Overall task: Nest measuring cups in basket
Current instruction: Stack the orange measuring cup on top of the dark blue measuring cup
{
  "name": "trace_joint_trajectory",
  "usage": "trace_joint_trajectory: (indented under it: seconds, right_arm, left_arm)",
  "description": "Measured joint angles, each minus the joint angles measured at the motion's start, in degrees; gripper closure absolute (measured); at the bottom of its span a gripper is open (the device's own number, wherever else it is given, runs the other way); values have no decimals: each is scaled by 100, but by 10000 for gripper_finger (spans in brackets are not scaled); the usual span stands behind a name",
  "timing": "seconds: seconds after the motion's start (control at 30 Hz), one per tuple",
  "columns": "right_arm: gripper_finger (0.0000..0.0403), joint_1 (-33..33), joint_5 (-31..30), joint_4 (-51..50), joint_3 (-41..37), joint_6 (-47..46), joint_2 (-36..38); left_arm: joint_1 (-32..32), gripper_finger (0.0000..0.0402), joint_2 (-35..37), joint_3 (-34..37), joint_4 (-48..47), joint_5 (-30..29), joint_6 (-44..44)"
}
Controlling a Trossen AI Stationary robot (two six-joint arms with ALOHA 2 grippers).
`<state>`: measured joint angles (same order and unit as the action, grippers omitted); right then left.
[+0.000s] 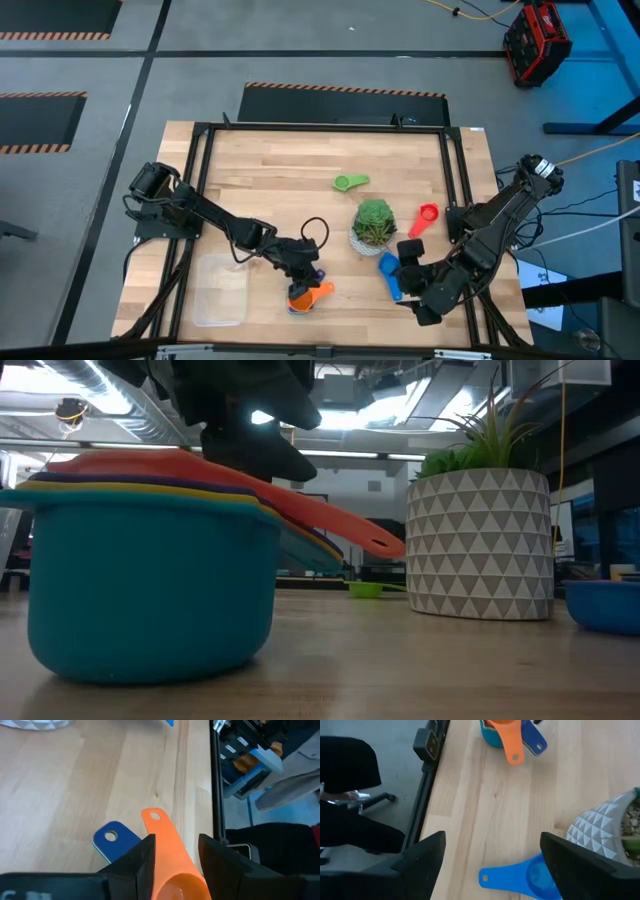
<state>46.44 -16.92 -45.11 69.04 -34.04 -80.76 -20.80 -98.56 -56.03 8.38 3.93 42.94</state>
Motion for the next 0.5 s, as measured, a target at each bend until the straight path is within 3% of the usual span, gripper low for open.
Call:
trace_joint_trajectory:
  seconds: [0.33,0.5]
  right_arm:
    - [75,0,-11,1254,0,289,-256]
    - [75,0,-12,1983,0,623,-657]
  left_arm:
    - [4,260,0,-2,-81,-186,5]
    - [5,260,0,-2,-432,-831,189]
